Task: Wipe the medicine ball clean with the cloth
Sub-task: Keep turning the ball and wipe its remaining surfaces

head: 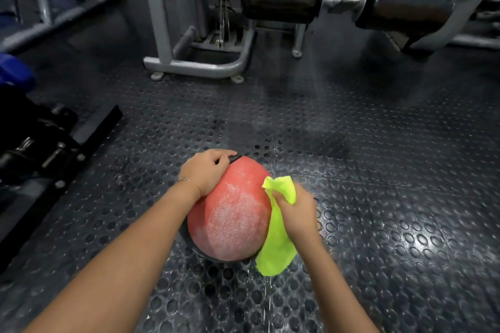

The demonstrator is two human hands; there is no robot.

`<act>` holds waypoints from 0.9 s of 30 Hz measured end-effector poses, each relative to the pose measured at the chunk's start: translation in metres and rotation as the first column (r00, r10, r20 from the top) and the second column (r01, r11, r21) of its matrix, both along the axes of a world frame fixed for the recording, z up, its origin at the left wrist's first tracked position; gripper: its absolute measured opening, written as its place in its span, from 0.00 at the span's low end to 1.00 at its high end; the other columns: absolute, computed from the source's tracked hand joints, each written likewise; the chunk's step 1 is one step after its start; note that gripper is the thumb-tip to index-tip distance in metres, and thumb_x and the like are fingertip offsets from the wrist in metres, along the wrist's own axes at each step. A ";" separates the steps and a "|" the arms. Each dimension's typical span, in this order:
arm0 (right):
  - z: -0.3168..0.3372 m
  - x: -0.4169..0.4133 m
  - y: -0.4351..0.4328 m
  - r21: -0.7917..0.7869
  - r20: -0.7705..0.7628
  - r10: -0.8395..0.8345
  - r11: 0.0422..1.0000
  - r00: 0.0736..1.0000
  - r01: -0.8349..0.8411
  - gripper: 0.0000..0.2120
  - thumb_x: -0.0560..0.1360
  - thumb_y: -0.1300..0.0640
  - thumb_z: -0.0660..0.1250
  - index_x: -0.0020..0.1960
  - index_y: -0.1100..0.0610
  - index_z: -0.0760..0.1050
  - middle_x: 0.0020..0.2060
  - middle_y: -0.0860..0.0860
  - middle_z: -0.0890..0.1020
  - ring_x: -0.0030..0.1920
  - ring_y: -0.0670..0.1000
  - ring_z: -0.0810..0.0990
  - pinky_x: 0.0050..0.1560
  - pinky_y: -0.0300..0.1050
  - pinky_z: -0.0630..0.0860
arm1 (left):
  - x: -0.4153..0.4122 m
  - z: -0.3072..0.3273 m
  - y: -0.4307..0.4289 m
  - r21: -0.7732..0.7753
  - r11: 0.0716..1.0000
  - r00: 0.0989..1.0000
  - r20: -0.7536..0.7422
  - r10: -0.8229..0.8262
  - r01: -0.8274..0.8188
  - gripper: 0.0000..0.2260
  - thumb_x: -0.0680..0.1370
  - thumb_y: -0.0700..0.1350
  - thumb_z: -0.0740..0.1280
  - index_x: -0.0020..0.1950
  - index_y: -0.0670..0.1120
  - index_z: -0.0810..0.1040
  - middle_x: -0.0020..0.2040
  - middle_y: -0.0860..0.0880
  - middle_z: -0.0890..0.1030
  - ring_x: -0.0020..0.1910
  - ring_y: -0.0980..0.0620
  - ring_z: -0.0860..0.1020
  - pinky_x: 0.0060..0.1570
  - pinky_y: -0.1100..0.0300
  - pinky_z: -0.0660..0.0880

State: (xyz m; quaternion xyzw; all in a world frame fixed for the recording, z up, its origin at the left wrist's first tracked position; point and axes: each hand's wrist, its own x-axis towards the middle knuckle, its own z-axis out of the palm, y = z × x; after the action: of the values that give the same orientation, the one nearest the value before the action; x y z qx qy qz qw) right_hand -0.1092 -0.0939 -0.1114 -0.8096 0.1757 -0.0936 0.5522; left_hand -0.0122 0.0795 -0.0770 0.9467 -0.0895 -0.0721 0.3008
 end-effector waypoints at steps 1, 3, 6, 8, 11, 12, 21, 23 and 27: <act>0.005 -0.003 0.000 -0.022 0.017 0.044 0.999 0.999 -0.044 0.06 0.72 0.63 0.68 0.49 0.57 0.78 0.41 0.49 0.80 0.41 0.47 0.77 0.42 0.37 0.70 | -0.001 0.000 0.001 -0.002 1.000 1.000 0.004 0.001 -0.001 0.16 0.81 0.50 0.53 0.62 0.61 0.76 0.66 0.59 0.75 0.64 0.53 0.73 0.61 0.57 0.69; 0.016 0.006 -0.003 -0.042 0.003 0.130 0.991 0.992 -0.130 0.05 0.72 0.63 0.69 0.47 0.58 0.79 0.40 0.52 0.81 0.40 0.49 0.77 0.41 0.39 0.71 | -0.004 -0.001 0.002 -0.001 1.000 1.000 0.014 0.005 -0.005 0.16 0.81 0.50 0.53 0.63 0.60 0.75 0.66 0.59 0.74 0.65 0.53 0.72 0.60 0.58 0.68; 0.035 0.043 -0.005 -0.147 -0.069 0.229 0.960 0.971 -0.237 0.06 0.72 0.61 0.69 0.48 0.60 0.78 0.40 0.54 0.80 0.41 0.51 0.77 0.40 0.42 0.69 | -0.007 -0.003 -0.001 0.014 0.999 0.999 0.024 0.034 -0.034 0.16 0.81 0.49 0.52 0.64 0.59 0.75 0.67 0.58 0.74 0.65 0.53 0.72 0.60 0.58 0.68; 0.044 0.055 0.000 -0.236 -0.085 0.279 0.927 0.957 -0.291 0.06 0.72 0.61 0.69 0.49 0.60 0.78 0.41 0.54 0.80 0.43 0.53 0.76 0.41 0.41 0.66 | -0.008 -0.003 -0.003 0.013 0.997 0.997 0.022 0.079 -0.079 0.17 0.81 0.49 0.52 0.63 0.59 0.76 0.66 0.57 0.75 0.65 0.52 0.72 0.59 0.58 0.69; 0.053 0.036 0.007 -0.309 -0.035 0.385 0.873 0.922 -0.376 0.06 0.71 0.60 0.70 0.48 0.59 0.79 0.40 0.50 0.80 0.42 0.49 0.76 0.37 0.34 0.66 | -0.008 -0.003 -0.007 0.003 0.992 0.992 0.018 0.126 -0.126 0.17 0.80 0.49 0.53 0.62 0.60 0.76 0.66 0.57 0.75 0.64 0.52 0.73 0.58 0.58 0.70; 0.055 0.027 0.009 -0.330 -0.019 0.438 0.846 0.899 -0.419 0.06 0.70 0.60 0.70 0.47 0.59 0.80 0.40 0.49 0.80 0.42 0.48 0.76 0.38 0.31 0.66 | -0.007 -0.004 -0.007 0.003 0.991 0.991 0.017 0.131 -0.131 0.16 0.80 0.49 0.53 0.62 0.60 0.76 0.66 0.57 0.75 0.64 0.52 0.73 0.58 0.58 0.70; 0.065 0.068 0.023 -0.390 -0.093 0.368 0.841 0.925 -0.374 0.07 0.72 0.58 0.68 0.49 0.58 0.79 0.45 0.55 0.82 0.49 0.54 0.78 0.40 0.41 0.64 | -0.005 0.002 -0.009 0.003 0.990 0.990 0.003 0.140 -0.140 0.17 0.81 0.50 0.51 0.62 0.57 0.76 0.65 0.53 0.76 0.63 0.48 0.74 0.56 0.56 0.70; 0.070 0.051 0.025 -0.411 -0.081 0.472 0.787 0.878 -0.461 0.07 0.71 0.58 0.69 0.49 0.58 0.79 0.45 0.54 0.83 0.48 0.53 0.79 0.42 0.42 0.67 | -0.005 0.000 -0.007 -0.022 0.987 0.987 0.012 0.162 -0.162 0.17 0.81 0.50 0.52 0.62 0.58 0.77 0.65 0.52 0.77 0.63 0.49 0.74 0.57 0.57 0.70; 0.073 0.039 0.021 -0.484 -0.075 0.593 0.681 0.802 -0.549 0.07 0.71 0.57 0.71 0.47 0.59 0.80 0.43 0.55 0.83 0.46 0.53 0.80 0.44 0.41 0.69 | -0.001 -0.003 -0.010 0.000 0.991 0.991 -0.003 0.133 -0.133 0.17 0.81 0.50 0.52 0.63 0.57 0.76 0.66 0.53 0.76 0.65 0.49 0.73 0.60 0.57 0.69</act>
State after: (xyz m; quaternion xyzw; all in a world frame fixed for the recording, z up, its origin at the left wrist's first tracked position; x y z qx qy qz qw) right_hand -0.0703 -0.0729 -0.0388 -0.9298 -0.1392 0.0070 0.3407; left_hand -0.0130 0.0696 -0.0796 0.9505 -0.0257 -0.0535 0.3051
